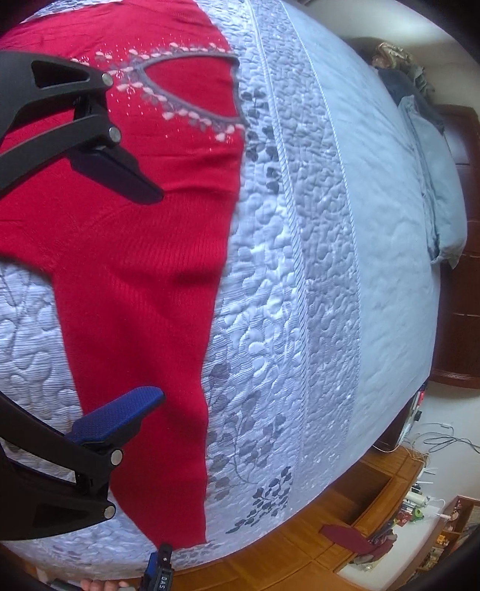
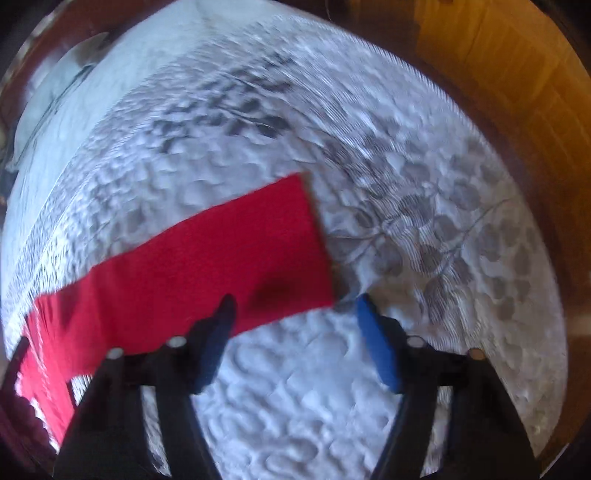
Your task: Fold small clothes
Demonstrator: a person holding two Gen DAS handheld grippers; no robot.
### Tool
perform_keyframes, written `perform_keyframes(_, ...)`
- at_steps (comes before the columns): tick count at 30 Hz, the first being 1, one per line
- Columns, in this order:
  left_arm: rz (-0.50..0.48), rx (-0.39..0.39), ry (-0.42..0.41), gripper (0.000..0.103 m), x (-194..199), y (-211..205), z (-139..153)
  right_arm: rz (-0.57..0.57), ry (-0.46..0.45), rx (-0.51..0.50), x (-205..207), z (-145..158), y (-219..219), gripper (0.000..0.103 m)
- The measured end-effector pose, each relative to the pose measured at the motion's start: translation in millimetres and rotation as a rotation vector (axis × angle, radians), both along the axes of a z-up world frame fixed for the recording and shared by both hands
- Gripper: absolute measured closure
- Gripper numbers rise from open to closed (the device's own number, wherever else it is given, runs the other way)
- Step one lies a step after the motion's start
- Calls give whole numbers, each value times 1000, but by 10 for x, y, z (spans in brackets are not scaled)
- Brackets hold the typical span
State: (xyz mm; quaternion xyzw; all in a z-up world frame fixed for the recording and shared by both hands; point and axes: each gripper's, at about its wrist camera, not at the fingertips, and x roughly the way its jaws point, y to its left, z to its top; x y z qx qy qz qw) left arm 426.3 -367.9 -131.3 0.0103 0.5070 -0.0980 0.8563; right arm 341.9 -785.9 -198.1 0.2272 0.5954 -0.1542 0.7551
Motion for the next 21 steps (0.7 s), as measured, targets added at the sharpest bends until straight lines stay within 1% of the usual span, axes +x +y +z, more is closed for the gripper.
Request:
perform_keyframes(1, -1, 5, 0, 4, 19, -16, -28, -3, -12, 23, 10, -28, -47, 36)
perform_keyframes(3, 0, 15, -4, 4, 49, -21, -73, -5, -31, 30, 32, -27, -94, 35)
perform_keyframes(5, 3, 29, -10, 4, 58, 3, -107, -15, -34, 36, 39, -29, -104, 38)
perform_keyframes(6, 2, 32, -7, 4, 65, 19, -111, -15, -35, 32, 43, -27, -100, 45)
perform_keyframes(8, 10, 37, -1, 4, 75, 90, -129, -1, -45, 16, 31, 1, -70, 64)
perform_keyframes(10, 23, 36, 2, 4, 74, 193, -127, 5, -59, 36, 35, 20, -37, 92)
perform_keyframes(11, 28, 38, 1, 4, 65, 243, -120, 10, -64, 43, 34, 34, -14, 99)
perform_keyframes(14, 38, 52, -7, 4, 16, 432, -81, 21, -121, 42, 23, 207, 132, 98)
perform_keyframes(18, 72, 42, -7, 4, -32, 824, 19, 122, -204, 46, 90, 536, 631, 99)
perform_keyframes(20, 98, 32, -4, 4, -44, 1027, 74, 206, -239, 63, 174, 692, 1058, 99)
perform_keyframes(21, 109, 25, -2, 4, -49, 1123, 101, 258, -253, 70, 235, 761, 1338, 99)
